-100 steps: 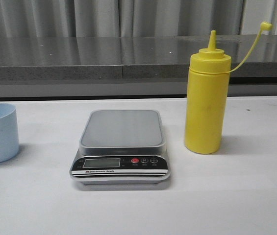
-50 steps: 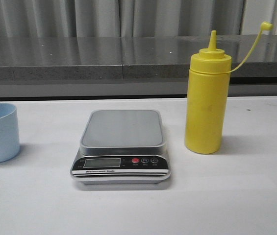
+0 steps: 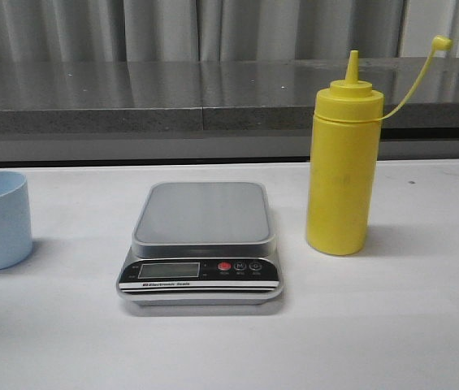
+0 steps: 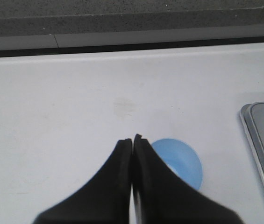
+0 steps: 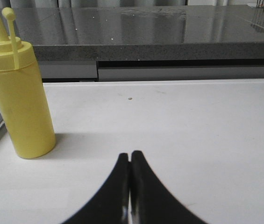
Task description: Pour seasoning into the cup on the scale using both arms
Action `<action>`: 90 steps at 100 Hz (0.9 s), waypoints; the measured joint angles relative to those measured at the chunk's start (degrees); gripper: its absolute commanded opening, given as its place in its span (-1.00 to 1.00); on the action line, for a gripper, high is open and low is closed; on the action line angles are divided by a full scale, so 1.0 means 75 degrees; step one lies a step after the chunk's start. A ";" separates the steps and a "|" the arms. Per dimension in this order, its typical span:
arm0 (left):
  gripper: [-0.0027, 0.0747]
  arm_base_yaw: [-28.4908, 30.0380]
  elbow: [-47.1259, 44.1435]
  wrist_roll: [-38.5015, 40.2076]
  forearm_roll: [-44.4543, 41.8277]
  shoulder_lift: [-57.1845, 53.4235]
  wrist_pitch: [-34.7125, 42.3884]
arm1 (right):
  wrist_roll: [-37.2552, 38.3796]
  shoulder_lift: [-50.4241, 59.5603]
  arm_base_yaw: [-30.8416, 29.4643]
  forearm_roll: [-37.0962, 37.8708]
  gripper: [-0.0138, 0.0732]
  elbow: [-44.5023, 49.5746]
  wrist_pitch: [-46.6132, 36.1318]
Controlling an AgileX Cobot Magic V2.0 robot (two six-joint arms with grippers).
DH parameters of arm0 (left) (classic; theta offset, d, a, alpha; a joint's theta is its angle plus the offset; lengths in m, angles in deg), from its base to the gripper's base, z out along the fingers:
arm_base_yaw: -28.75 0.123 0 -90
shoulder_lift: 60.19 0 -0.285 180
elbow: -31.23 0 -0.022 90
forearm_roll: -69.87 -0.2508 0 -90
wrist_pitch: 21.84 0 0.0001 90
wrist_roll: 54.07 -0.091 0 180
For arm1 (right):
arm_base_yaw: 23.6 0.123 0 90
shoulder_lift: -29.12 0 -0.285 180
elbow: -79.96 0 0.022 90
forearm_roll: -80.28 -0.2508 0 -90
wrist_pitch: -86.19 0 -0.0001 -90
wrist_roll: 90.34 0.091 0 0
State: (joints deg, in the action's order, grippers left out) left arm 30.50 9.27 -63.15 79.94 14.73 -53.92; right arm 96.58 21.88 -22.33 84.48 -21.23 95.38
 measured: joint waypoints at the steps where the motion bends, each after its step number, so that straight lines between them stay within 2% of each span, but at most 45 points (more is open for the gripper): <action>1: -0.98 0.0000 0.0045 0.0000 0.0000 0.0087 0.0000 | 0.0000 0.0000 0.0000 0.0000 -0.84 0.0000 0.0000; 11: -0.95 0.0000 0.0285 0.0000 0.0000 0.0615 -0.0033 | 0.0000 0.0000 0.0000 0.0000 -0.84 0.0000 0.0000; 18: -0.81 0.0000 0.0368 0.0000 0.0000 0.0917 -0.0144 | 0.0000 0.0000 0.0000 0.0000 -0.84 0.0000 0.0000; 23: -0.63 0.0000 0.0404 0.0000 0.0000 0.1102 -0.0230 | 0.0000 0.0000 0.0000 0.0000 -0.84 0.0000 0.0000; 35: -0.02 0.0000 0.0436 0.0000 0.0000 0.1441 -0.0422 | 0.0000 0.0000 0.0000 0.0000 -0.84 0.0000 0.0000; 42: 0.20 0.0000 0.0436 0.0000 0.0000 0.1571 -0.0472 | 0.0000 0.0000 0.0000 0.0000 -0.84 0.0000 0.0000; 47: 0.25 0.0000 0.0436 0.0000 0.0000 0.1656 -0.0472 | 0.0000 0.0000 0.0000 0.0000 -0.84 0.0000 0.0000; 90: 0.24 -0.0167 0.0436 0.0000 0.0080 0.2540 -0.0555 | 0.0000 0.0000 0.0000 0.0000 -0.84 0.0000 0.0000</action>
State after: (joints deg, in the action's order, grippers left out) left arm 29.25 12.54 -63.15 80.54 33.78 -58.08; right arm 96.58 21.88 -22.33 84.48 -21.23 95.38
